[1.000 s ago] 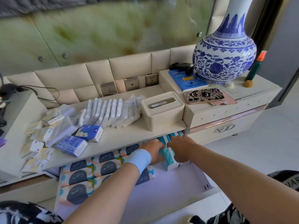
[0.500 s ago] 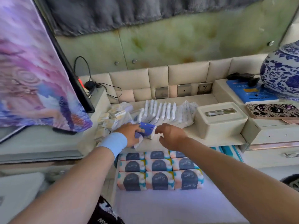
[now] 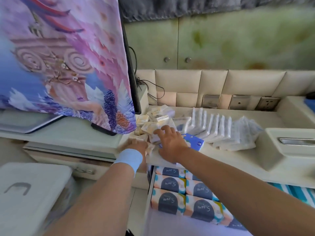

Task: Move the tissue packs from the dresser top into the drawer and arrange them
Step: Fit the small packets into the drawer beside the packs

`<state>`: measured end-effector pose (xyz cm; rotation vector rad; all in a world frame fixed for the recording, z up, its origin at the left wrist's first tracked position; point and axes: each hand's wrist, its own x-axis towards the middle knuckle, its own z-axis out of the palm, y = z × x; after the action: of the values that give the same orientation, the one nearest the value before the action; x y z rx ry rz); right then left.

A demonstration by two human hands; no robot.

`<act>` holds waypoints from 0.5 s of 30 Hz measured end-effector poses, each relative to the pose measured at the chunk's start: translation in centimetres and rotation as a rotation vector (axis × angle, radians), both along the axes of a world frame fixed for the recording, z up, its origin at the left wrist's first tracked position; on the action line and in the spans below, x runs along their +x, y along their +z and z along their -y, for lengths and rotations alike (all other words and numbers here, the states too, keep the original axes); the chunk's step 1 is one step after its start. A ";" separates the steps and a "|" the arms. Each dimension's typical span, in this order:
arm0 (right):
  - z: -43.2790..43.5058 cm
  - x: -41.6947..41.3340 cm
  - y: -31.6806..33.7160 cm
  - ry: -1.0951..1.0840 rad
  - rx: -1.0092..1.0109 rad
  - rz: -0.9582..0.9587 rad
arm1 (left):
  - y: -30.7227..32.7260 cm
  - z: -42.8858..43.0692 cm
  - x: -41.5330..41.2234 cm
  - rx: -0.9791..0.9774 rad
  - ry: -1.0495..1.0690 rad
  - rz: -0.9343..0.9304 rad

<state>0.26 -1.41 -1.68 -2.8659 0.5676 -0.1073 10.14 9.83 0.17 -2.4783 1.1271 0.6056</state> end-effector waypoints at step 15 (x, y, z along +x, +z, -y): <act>2.9 9.7 -0.6 -0.004 -0.144 -0.117 | -0.3 0.4 2.5 -0.330 0.194 -0.110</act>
<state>9.99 -4.29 -2.32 -3.0263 0.6117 0.0207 12.59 9.45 -0.11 -2.8932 1.1110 0.6623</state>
